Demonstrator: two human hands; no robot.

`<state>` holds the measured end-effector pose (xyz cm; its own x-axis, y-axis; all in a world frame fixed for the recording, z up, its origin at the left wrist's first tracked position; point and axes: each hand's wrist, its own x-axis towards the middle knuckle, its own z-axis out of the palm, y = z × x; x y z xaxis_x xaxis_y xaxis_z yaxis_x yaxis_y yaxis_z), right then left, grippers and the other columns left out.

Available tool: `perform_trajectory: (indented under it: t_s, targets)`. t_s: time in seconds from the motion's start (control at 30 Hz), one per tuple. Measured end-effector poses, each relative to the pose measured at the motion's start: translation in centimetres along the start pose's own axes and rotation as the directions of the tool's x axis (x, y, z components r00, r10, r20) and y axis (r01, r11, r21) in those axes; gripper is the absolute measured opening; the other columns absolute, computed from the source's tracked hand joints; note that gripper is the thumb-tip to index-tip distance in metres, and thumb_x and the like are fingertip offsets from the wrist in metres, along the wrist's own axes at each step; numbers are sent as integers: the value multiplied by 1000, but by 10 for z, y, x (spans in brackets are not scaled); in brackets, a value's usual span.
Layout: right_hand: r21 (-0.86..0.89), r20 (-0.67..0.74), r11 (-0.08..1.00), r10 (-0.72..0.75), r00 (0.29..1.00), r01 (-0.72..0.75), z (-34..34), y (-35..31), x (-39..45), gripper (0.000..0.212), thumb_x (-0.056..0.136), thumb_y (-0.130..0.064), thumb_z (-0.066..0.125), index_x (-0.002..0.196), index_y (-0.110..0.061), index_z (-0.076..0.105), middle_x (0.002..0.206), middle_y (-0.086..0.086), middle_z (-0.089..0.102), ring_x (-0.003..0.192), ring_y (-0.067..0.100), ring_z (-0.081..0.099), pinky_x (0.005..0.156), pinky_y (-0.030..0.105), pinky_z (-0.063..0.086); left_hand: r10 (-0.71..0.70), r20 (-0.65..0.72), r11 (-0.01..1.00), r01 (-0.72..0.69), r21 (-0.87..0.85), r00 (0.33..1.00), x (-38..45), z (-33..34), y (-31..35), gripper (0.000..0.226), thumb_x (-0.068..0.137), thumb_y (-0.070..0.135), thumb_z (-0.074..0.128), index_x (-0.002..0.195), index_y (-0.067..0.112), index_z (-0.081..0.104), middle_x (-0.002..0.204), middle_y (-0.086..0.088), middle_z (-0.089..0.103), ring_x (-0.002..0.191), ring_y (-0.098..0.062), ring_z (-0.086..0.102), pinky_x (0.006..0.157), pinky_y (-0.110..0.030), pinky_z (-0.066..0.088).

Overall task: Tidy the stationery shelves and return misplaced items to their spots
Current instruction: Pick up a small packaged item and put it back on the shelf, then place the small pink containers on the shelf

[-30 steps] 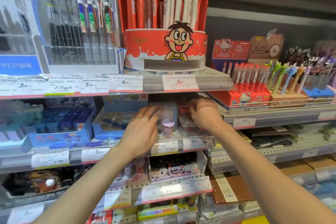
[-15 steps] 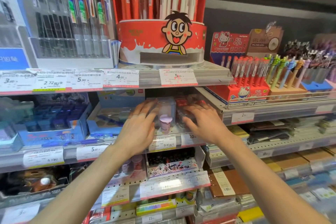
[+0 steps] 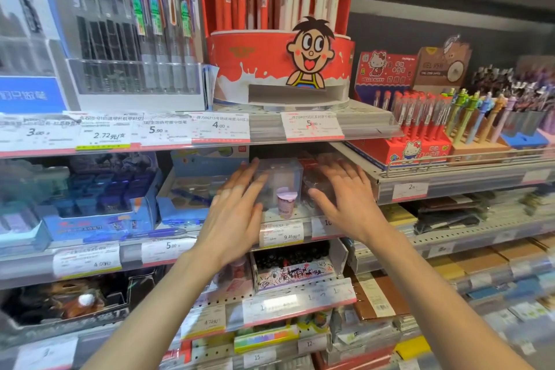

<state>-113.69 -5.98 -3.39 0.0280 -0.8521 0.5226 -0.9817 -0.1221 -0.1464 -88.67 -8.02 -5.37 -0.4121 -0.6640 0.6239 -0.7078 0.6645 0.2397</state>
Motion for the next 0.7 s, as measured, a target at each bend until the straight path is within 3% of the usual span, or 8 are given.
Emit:
perform_trajectory:
  t_s: [0.1, 0.23, 0.37, 0.5, 0.57, 0.7]
  targets:
    - [89, -121, 996, 34, 992, -23, -3, -16, -19, 61, 96, -58, 43, 144, -20, 46, 148, 2, 49, 139, 23, 40, 117, 46, 30, -63, -65, 996, 59, -63, 996, -21, -11, -4, 51, 95, 28, 44, 146, 20, 42, 155, -1, 35, 137, -21, 35, 113, -39, 31]
    - [275, -196, 958, 140, 971, -83, 10, -57, -58, 48, 96, -47, 57, 134, -18, 54, 131, -2, 56, 124, 16, 50, 104, 32, 40, -144, -176, 982, 119, -144, 974, -59, -26, -10, 44, 95, 26, 50, 138, 16, 53, 140, 1, 48, 132, -19, 41, 112, -30, 30]
    - [368, -192, 914, 252, 949, -168, 32, -95, -86, 40, 95, -44, 60, 127, -21, 58, 114, -7, 58, 106, 10, 54, 90, 29, 44, -223, -237, 965, 180, -191, 946, -95, -27, -20, 36, 93, 21, 57, 128, 15, 62, 127, 0, 57, 119, -23, 50, 103, -39, 40]
    - [380, -127, 895, 299, 946, -232, 43, -106, -93, 37, 94, -45, 61, 124, -23, 59, 101, -7, 60, 84, 10, 58, 77, 34, 50, -311, -190, 937, 268, -223, 931, -113, -22, -23, 33, 93, 25, 56, 124, 19, 62, 120, 8, 56, 114, -14, 48, 100, -25, 34]
    - [380, -105, 895, 294, 950, -235, 45, -104, -93, 36, 94, -45, 60, 123, -25, 58, 99, -9, 60, 80, 9, 59, 74, 35, 51, -323, -169, 937, 289, -198, 931, -117, -18, -22, 34, 91, 25, 56, 124, 19, 62, 119, 8, 56, 113, -15, 48, 99, -22, 32]
    - [413, -84, 890, 247, 965, -191, 43, -99, -84, 32, 95, -48, 59, 122, -31, 55, 93, -13, 59, 81, 6, 59, 73, 35, 51, -258, -208, 966, 247, -76, 944, -114, -11, -22, 32, 91, 24, 57, 121, 15, 64, 118, 2, 58, 110, -21, 51, 96, -32, 40]
